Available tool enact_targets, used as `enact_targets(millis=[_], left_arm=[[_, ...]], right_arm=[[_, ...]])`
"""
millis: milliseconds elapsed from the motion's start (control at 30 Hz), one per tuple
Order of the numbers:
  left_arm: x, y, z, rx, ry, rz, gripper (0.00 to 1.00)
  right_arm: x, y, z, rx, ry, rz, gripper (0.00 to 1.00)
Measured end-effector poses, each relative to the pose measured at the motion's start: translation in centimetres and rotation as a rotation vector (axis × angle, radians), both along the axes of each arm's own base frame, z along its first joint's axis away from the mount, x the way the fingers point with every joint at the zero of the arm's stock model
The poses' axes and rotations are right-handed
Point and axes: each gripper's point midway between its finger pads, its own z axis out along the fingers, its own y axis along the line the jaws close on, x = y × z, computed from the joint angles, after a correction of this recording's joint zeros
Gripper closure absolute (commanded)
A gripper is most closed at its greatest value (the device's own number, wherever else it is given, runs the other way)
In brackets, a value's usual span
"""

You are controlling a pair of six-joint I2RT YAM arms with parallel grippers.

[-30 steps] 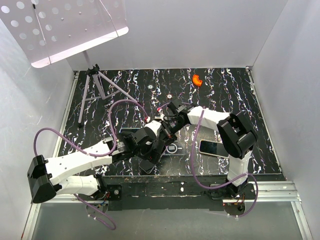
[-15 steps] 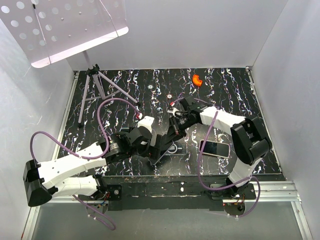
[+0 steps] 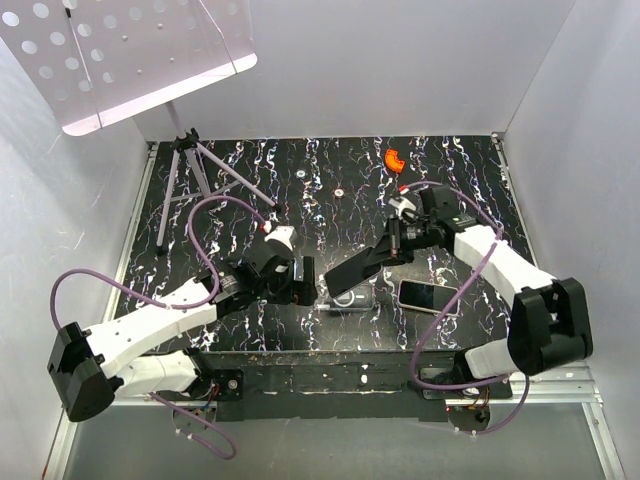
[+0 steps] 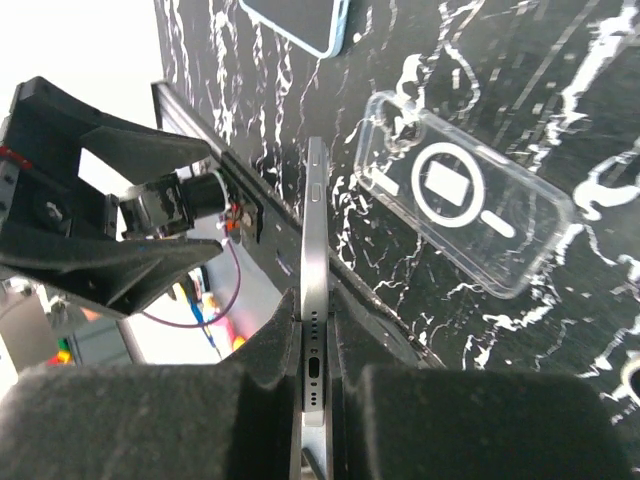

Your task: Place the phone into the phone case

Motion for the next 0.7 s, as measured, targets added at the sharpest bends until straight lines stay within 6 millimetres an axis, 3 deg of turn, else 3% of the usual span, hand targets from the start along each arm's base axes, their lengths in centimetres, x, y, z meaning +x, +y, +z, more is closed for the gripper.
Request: enact_targets(millis=[267, 700], left_arm=[[1.2, 1.0, -3.3, -0.074, 0.165, 0.067, 0.06], [1.7, -0.9, -6.1, -0.289, 0.392, 0.086, 0.16]], right_arm=[[0.3, -3.6, -0.4, -0.03, -0.034, -0.139, 0.99], [-0.8, -4.1, -1.4, 0.003, -0.061, -0.249, 0.99]])
